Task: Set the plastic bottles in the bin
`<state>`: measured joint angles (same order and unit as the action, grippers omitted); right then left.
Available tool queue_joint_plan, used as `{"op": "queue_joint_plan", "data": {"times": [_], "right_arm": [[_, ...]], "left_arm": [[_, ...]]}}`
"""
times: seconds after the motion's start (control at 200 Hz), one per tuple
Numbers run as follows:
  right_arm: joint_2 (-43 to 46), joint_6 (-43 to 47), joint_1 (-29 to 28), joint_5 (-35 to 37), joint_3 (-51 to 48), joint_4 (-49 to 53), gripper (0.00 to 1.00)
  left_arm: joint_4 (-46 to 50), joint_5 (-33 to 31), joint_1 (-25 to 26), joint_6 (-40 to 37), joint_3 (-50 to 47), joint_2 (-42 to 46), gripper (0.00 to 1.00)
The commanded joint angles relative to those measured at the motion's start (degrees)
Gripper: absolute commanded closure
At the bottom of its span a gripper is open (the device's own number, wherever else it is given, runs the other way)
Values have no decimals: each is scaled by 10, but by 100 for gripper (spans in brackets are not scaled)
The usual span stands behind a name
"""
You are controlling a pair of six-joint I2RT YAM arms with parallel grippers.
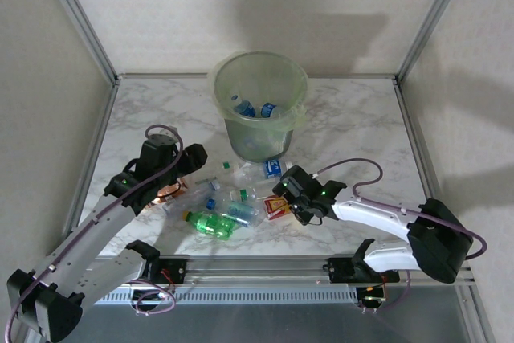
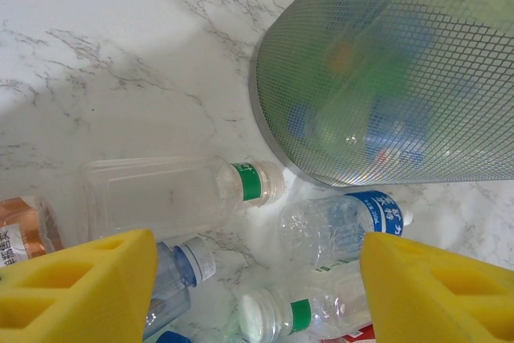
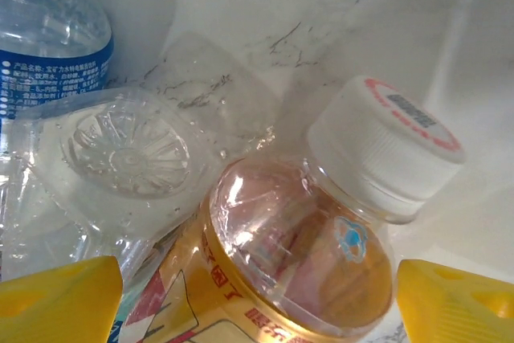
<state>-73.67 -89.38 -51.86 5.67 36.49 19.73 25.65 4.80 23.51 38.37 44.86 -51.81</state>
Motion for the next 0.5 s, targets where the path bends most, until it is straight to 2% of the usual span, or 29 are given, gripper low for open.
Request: {"op": "queue_joint_plan", "data": {"times": [0.0, 0.255, 0.36, 0.491], "right_arm": [[-16, -4, 8, -14, -9, -18, 13], [-30, 0, 15, -10, -14, -23, 19], [-31, 0, 16, -5, -17, -18, 26], [-19, -1, 15, 0, -19, -7, 24]], "left_arm": [[-8, 7, -4, -10, -6, -1, 33], [-17, 13, -4, -7, -3, -11, 33], [-18, 14, -4, -6, -4, -12, 33], [-17, 12, -4, -7, -6, -11, 33]]}}
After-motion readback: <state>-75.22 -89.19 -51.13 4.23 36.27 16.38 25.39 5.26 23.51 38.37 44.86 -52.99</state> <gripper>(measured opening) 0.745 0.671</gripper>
